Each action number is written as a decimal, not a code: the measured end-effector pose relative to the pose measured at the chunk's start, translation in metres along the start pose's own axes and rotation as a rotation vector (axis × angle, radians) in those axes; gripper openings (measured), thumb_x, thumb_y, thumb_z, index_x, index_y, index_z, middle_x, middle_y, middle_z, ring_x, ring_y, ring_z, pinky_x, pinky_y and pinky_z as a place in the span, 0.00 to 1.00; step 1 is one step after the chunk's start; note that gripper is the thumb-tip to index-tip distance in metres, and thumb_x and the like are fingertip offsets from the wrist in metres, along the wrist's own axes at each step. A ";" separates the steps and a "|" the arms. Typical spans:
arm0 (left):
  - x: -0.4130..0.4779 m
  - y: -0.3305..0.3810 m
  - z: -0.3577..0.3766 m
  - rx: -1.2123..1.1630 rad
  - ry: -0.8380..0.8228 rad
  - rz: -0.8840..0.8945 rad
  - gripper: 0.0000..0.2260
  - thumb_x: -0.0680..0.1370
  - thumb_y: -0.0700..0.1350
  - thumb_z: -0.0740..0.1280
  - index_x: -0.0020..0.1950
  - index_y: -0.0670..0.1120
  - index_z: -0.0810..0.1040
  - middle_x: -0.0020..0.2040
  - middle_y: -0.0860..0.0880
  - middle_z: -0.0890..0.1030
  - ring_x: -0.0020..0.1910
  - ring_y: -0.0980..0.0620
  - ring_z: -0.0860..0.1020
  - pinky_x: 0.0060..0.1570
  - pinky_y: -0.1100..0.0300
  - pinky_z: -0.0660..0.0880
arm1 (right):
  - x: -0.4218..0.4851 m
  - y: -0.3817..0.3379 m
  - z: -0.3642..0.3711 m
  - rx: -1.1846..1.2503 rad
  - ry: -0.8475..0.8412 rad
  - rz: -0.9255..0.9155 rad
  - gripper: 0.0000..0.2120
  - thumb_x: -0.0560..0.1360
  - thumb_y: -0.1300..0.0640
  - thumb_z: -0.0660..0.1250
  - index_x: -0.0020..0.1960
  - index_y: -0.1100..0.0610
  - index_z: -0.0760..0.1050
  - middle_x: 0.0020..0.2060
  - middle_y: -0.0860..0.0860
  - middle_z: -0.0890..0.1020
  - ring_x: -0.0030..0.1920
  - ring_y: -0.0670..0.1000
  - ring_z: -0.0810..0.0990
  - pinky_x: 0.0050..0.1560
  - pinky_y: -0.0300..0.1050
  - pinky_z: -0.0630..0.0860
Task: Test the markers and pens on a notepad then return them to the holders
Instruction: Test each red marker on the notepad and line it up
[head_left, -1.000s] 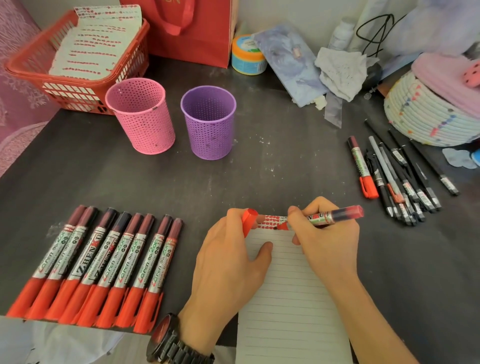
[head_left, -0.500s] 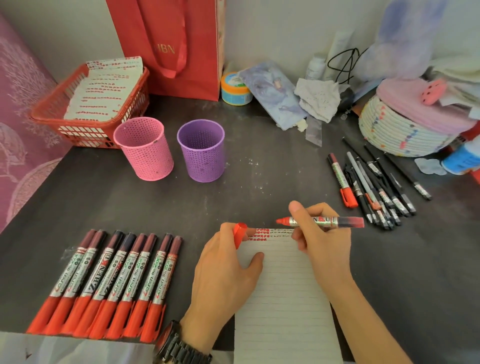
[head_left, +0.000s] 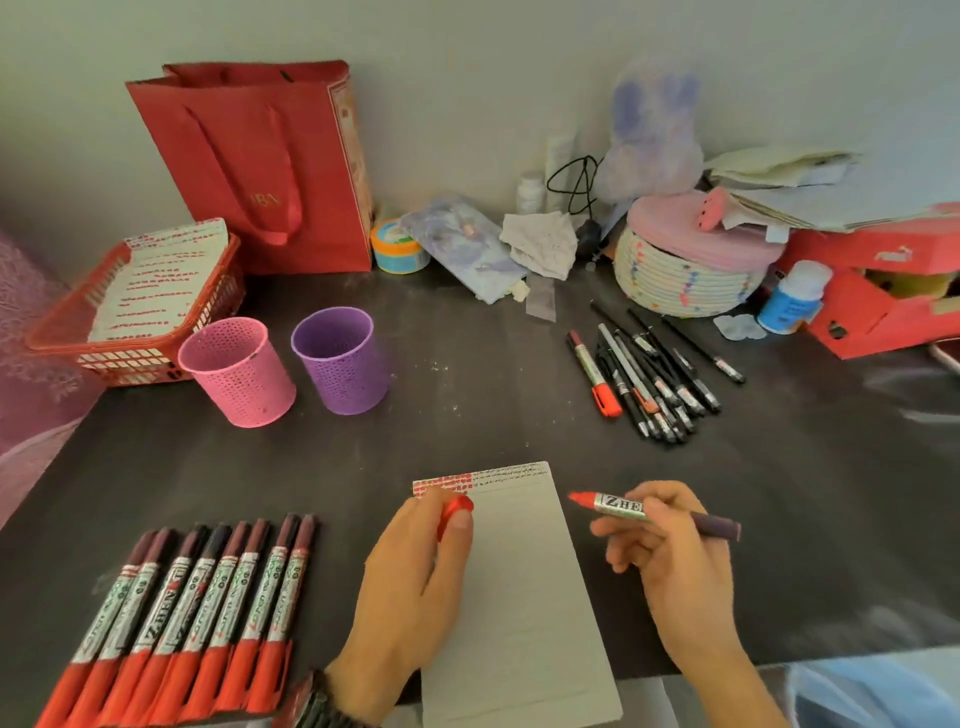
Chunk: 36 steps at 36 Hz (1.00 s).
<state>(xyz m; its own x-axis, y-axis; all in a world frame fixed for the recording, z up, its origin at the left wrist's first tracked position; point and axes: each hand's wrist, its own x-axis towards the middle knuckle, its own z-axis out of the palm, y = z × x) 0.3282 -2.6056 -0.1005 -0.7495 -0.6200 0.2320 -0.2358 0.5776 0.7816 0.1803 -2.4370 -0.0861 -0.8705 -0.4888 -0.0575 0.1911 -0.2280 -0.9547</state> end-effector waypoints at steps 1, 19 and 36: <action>0.000 0.004 0.003 0.002 -0.022 0.006 0.16 0.81 0.64 0.51 0.48 0.56 0.73 0.42 0.57 0.77 0.43 0.53 0.76 0.42 0.58 0.73 | -0.001 0.002 0.000 -0.020 -0.014 -0.013 0.09 0.75 0.55 0.62 0.41 0.52 0.80 0.35 0.64 0.84 0.29 0.56 0.79 0.29 0.42 0.76; -0.001 0.002 0.027 0.106 -0.128 0.082 0.13 0.75 0.74 0.53 0.57 0.74 0.65 0.57 0.75 0.72 0.55 0.64 0.74 0.49 0.76 0.71 | -0.002 0.010 -0.008 -0.016 -0.096 -0.084 0.09 0.73 0.59 0.62 0.41 0.55 0.82 0.32 0.62 0.82 0.28 0.56 0.78 0.27 0.40 0.74; 0.001 0.025 0.017 0.060 -0.105 0.255 0.13 0.79 0.63 0.62 0.62 0.64 0.75 0.52 0.67 0.77 0.48 0.58 0.78 0.45 0.73 0.72 | -0.005 -0.006 -0.010 -0.102 -0.289 0.027 0.16 0.71 0.46 0.75 0.48 0.58 0.85 0.34 0.62 0.83 0.28 0.51 0.76 0.29 0.39 0.74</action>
<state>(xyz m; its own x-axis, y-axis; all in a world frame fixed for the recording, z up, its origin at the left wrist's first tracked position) 0.3106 -2.5829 -0.0907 -0.8484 -0.3945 0.3529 -0.0658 0.7401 0.6693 0.1793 -2.4244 -0.0835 -0.6980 -0.7160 -0.0114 0.1527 -0.1333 -0.9792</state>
